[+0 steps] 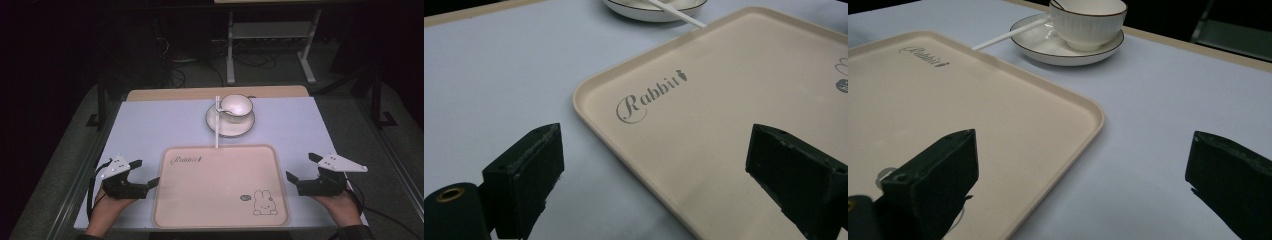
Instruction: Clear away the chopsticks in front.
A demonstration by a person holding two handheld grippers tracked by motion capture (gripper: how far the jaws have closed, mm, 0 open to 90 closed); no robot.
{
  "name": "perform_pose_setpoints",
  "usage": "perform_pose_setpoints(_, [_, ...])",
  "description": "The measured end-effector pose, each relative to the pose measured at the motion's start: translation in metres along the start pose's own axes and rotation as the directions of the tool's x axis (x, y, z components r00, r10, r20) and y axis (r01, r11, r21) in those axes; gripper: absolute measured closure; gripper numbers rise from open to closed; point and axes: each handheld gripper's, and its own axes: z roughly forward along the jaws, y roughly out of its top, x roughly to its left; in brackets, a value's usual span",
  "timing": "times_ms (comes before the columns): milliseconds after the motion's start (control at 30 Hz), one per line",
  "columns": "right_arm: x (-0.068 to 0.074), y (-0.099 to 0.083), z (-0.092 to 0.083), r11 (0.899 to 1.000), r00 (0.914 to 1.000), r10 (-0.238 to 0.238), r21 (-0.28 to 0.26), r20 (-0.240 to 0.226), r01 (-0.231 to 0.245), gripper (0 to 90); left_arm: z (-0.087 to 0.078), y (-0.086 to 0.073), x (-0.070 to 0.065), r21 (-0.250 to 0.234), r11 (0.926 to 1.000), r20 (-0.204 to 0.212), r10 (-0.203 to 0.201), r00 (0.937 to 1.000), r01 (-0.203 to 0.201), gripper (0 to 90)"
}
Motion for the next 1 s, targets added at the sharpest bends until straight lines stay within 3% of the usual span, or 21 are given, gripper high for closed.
perform_pose_setpoints(200, [0.0, -0.002, 0.003, 1.0, 1.0, -0.007, 0.025, -0.006, 0.007, 0.0, 0.007, 0.005, -0.002, 0.008, 1.0, 0.025, -0.004, 0.9997, 0.004, 7.8])
perform_pose_setpoints(300, [0.0, -0.003, 0.005, 0.999, 1.0, 0.001, 0.035, -0.006, -0.001, 0.0, 0.013, 0.008, -0.002, 0.036, 0.999, 0.038, -0.028, 0.9989, 0.026, 7.8])
perform_pose_setpoints(633, [0.002, -0.005, 0.004, 0.999, 0.9999, -0.007, 0.049, -0.015, 0.008, 0.0, 0.035, 0.024, -0.015, 0.064, 0.9978, 0.075, 0.011, 0.9972, -0.016, 7.8])
perform_pose_setpoints(1000, [0.002, -0.006, 0.004, 0.999, 0.9999, -0.004, 0.051, -0.016, 0.005, 0.0, 0.053, 0.041, -0.018, 0.082, 0.9953, 0.095, 0.043, 0.9945, -0.051, 7.8])
